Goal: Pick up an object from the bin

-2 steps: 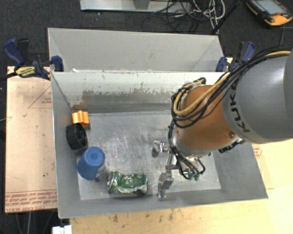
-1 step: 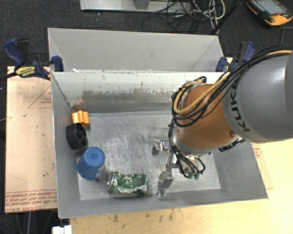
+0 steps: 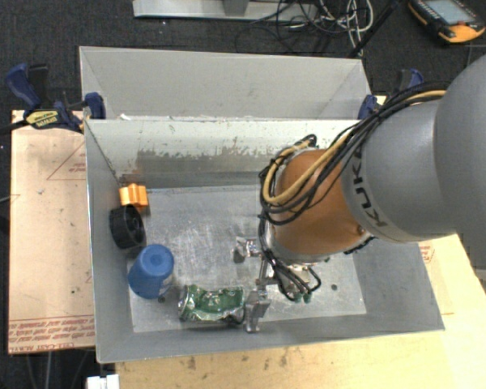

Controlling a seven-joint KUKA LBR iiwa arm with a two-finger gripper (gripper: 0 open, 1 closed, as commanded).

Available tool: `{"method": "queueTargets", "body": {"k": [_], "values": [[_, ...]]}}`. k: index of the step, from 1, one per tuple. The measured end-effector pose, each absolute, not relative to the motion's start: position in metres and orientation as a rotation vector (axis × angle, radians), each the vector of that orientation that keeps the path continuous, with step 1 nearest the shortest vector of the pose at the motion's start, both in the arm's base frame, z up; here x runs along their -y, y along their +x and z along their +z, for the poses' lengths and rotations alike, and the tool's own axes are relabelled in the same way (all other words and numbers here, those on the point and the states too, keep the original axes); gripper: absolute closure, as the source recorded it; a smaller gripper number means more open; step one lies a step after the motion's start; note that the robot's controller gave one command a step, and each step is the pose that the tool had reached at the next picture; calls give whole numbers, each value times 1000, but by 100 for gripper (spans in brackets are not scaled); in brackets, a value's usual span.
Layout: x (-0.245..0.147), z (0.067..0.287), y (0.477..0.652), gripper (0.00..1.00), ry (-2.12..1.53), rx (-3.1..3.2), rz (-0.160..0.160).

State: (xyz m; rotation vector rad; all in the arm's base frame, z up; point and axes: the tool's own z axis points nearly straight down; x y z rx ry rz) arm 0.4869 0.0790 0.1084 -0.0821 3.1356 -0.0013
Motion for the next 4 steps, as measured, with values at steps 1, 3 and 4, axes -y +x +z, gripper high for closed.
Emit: {"method": "queueTargets", "body": {"k": [1, 3, 4], "values": [[-119, 130, 489, 0, -115, -3140, 2], [-158, 75, 486, 0, 30, -3133, 6], [-157, 68, 492, 100, -75, -3114, 8]]}}
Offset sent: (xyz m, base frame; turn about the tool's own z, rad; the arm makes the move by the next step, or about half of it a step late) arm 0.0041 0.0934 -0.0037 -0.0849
